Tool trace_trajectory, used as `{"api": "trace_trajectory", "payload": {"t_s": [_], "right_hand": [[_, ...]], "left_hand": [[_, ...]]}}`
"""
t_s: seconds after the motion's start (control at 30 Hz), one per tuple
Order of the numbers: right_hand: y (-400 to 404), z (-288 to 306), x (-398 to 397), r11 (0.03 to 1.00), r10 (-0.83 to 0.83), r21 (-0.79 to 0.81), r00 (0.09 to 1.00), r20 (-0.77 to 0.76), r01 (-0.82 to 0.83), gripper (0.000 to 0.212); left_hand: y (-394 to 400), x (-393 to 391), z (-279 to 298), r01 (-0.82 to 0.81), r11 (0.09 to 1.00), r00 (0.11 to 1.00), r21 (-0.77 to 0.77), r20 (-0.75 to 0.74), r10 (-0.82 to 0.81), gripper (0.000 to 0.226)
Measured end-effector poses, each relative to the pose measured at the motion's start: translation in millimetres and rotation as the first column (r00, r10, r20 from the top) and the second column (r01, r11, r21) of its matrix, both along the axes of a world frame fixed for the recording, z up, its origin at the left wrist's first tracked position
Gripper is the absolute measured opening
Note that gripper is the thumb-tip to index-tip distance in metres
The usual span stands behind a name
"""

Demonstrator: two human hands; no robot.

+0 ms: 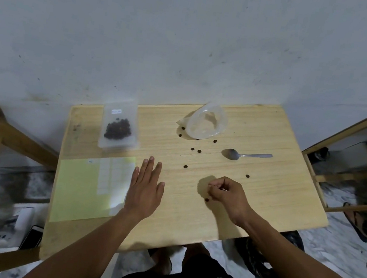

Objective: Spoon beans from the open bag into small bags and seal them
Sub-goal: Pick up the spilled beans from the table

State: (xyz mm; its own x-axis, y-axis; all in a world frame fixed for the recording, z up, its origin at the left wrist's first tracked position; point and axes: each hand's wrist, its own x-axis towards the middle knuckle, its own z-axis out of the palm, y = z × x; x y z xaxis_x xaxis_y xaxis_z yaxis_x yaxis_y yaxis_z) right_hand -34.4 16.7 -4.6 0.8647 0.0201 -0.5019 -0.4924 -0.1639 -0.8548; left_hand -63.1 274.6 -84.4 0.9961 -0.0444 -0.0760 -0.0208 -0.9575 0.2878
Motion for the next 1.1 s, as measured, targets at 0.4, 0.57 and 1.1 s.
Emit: {"api": "trace_trajectory", "payload": {"t_s": [0.4, 0.57, 1.1], "right_hand": [[-14, 14, 10, 0.803, -0.151, 0.494, 0.915, -0.375, 0.335, 0.022], [-17, 1, 6, 0.985, 0.061, -0.161, 0.997, -0.051, -0.069, 0.015], [10, -30, -17, 0.753, 0.387, -0.615, 0.913, 0.131, -0.232, 0.015]], "left_hand": [[2, 2, 0, 0.001, 0.997, 1.000, -0.075, 0.005, 0.000, 0.063], [1, 1, 0, -0.001, 0.997, 1.000, -0.083, 0.005, 0.002, 0.063], [2, 2, 4, 0.002, 0.995, 1.000, -0.104, -0.012, -0.003, 0.066]]}}
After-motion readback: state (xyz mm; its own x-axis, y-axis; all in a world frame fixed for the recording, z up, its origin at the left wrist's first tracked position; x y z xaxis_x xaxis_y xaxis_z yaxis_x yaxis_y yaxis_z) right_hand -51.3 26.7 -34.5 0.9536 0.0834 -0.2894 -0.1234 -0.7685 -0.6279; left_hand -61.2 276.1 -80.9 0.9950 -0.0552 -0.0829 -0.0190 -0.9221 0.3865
